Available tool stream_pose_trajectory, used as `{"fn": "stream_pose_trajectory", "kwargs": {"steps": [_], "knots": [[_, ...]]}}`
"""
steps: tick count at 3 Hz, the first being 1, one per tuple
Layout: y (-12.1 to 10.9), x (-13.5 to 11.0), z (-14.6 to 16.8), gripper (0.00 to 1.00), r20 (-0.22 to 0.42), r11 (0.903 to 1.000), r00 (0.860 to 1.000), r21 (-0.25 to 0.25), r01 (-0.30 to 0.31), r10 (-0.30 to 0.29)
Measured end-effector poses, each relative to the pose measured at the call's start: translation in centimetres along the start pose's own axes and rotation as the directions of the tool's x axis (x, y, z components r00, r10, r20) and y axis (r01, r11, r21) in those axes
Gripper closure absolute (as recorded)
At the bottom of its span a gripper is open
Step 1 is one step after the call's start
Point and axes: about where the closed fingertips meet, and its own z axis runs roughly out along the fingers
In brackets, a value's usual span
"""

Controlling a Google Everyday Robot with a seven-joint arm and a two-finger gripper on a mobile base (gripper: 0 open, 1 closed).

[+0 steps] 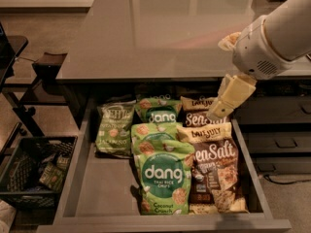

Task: Pick green jalapeno chip bag from top drawer and place on counter

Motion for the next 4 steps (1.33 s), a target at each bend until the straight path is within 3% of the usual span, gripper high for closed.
{"fn": "stream_pose_trajectory", "kwargs": {"steps": [1,3,4], "knots": [[-0.3,-1.3,1.6,0.00,0.065,0.9999,0.998,-0.012,-0.003,0.004],[0.8,-2.2,2.8,0.00,0.091,0.9997,0.996,-0.023,0.011,-0.008],[3.2,-4.0,8.0,0.00,0.127,0.9971,0.992,-0.074,-0.016,0.025]]}}
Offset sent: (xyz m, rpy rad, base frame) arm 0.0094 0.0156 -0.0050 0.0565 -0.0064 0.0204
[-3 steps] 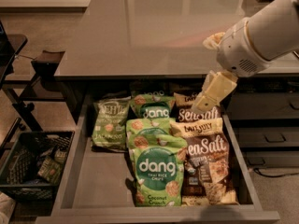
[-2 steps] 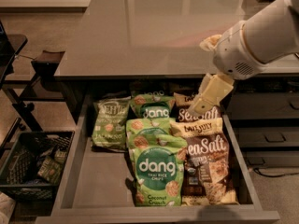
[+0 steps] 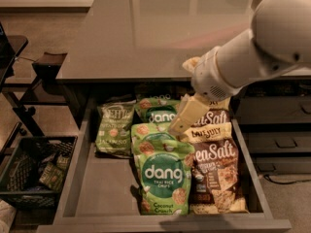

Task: Pick green jalapeno chip bag from top drawer and place on counter

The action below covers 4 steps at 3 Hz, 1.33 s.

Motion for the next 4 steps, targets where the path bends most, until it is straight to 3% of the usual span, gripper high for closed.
{"fn": "stream_pose_trajectory", "kwargs": {"steps": [1,2,3,4], "knots": [[1.2,-1.4,5.6,0.00,0.021,0.9996,1.000,-0.028,-0.008,0.009],[2.6,-2.8,10.7,0.00,0.081,0.9973,0.996,-0.072,-0.016,0.022],[2.6,-2.8,10.7,0.00,0.081,0.9973,0.996,-0.071,-0.016,0.022],[2.6,-3.2,13.6,0.00,0.070,0.9989,0.997,-0.043,0.017,-0.014]]}}
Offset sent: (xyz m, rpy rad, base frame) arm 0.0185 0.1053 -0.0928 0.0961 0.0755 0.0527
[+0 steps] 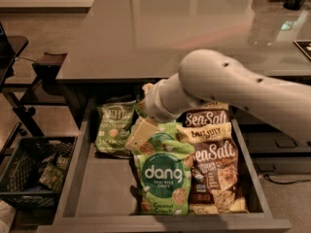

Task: Pick green jalapeno chip bag from top drawer and place on counter

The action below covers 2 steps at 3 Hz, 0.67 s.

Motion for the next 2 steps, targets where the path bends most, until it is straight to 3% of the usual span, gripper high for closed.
{"fn": "stream_pose_trajectory", "kwargs": {"steps": [1,2], "knots": [[-1.3,0.0,4.1,0.00,-0.025,0.9975,0.998,0.043,0.056,-0.055],[-2.6,-0.1,7.5,0.00,-0.042,0.9883,0.991,0.086,0.126,-0.123]]}}
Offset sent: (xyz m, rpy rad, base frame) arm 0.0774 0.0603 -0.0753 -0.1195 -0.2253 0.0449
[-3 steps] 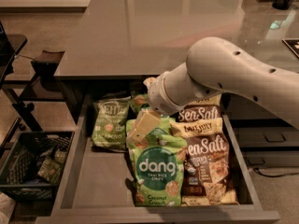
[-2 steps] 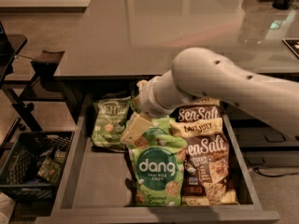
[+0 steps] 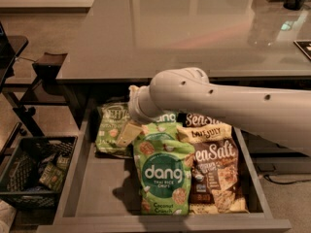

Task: Pick green jalapeno chip bag from top drawer and place on counter

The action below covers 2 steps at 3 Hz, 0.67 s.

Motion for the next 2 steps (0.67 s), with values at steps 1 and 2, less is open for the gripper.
{"fn": "stream_pose_trajectory", "kwargs": {"steps": [1,2], "knots": [[-0.7,0.4,2.9,0.00,-0.015,0.9984,0.999,0.029,0.048,-0.047],[-0.9,0.7,5.1,0.00,-0.010,0.9973,0.998,0.036,0.064,-0.064]]}}
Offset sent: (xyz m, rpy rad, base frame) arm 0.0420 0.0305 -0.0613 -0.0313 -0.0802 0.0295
